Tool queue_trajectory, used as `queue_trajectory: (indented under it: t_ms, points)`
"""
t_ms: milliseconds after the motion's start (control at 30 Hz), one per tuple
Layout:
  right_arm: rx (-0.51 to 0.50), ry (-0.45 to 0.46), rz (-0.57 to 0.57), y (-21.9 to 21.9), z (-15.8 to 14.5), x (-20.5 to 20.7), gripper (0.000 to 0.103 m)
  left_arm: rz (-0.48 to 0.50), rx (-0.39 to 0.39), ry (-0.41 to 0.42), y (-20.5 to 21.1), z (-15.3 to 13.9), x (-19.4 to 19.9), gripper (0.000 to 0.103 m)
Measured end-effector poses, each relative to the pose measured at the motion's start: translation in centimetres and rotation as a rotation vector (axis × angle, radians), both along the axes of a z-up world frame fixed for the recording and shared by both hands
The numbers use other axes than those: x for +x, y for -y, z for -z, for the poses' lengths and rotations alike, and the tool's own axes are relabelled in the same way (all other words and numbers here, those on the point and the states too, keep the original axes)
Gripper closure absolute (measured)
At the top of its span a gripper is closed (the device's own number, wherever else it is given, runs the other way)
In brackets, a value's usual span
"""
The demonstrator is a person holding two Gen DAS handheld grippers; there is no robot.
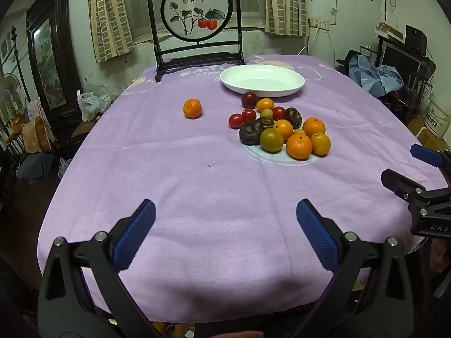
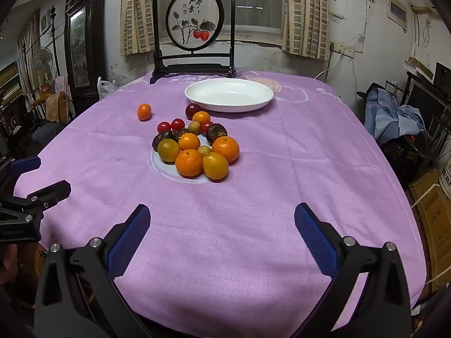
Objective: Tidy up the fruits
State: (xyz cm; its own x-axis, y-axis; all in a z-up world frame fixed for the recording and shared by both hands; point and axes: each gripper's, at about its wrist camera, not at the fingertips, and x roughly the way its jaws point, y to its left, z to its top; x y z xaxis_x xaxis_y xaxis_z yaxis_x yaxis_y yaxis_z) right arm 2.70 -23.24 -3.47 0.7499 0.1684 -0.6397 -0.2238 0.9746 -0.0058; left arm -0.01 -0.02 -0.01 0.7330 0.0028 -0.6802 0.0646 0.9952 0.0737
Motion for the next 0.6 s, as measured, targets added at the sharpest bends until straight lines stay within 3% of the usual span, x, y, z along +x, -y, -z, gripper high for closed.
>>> queue_trajectory:
  t_ms: [600]
  points:
    - [0.004,0.002,-0.001,-0.07,-0.14,-0.16,0.001,-0.012,-0.002,0.002,-0.51,-0.4,-0.21,0.002]
